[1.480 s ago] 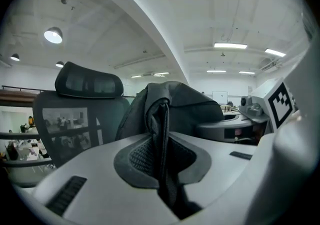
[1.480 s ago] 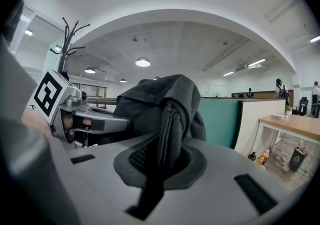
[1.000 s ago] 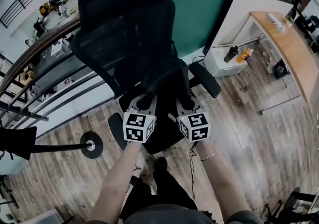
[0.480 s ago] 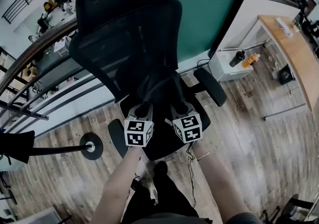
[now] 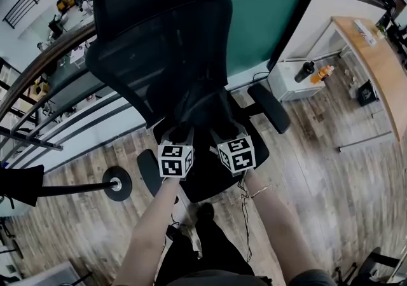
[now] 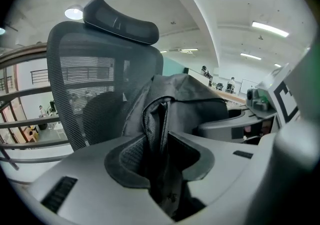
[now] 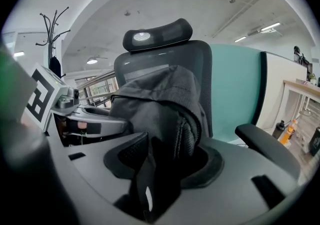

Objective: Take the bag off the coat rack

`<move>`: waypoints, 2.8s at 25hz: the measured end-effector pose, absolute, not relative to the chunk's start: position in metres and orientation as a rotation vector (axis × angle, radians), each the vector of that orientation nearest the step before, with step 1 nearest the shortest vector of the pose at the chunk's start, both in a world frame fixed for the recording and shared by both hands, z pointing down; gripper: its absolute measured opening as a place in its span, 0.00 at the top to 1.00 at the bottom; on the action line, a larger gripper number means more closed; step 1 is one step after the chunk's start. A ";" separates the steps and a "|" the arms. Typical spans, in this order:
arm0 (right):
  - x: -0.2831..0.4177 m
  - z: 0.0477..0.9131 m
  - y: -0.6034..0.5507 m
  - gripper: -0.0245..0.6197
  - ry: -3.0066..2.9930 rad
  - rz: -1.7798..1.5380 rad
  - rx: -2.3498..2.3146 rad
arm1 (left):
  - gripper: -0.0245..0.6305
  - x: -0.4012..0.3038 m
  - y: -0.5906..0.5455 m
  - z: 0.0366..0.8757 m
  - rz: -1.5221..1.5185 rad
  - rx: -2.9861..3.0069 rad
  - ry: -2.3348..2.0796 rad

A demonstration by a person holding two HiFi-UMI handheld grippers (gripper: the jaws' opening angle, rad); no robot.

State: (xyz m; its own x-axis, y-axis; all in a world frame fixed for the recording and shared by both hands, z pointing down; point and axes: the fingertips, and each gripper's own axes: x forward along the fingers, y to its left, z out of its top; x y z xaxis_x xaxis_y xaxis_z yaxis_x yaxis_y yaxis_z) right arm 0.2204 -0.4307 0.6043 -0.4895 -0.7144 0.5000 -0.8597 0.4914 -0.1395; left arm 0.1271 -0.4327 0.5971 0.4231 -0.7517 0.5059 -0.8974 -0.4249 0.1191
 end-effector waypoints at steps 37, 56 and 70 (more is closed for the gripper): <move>0.232 0.521 -0.298 0.79 -2.470 0.629 1.564 | 0.89 0.081 -0.310 0.528 0.384 2.340 -1.456; 0.231 0.495 -0.201 0.96 -2.471 0.583 1.654 | 0.91 0.054 -0.226 0.503 0.330 2.368 -1.444; 0.239 0.489 -0.173 0.96 -2.406 0.588 1.714 | 0.91 0.038 -0.200 0.498 0.342 2.369 -1.469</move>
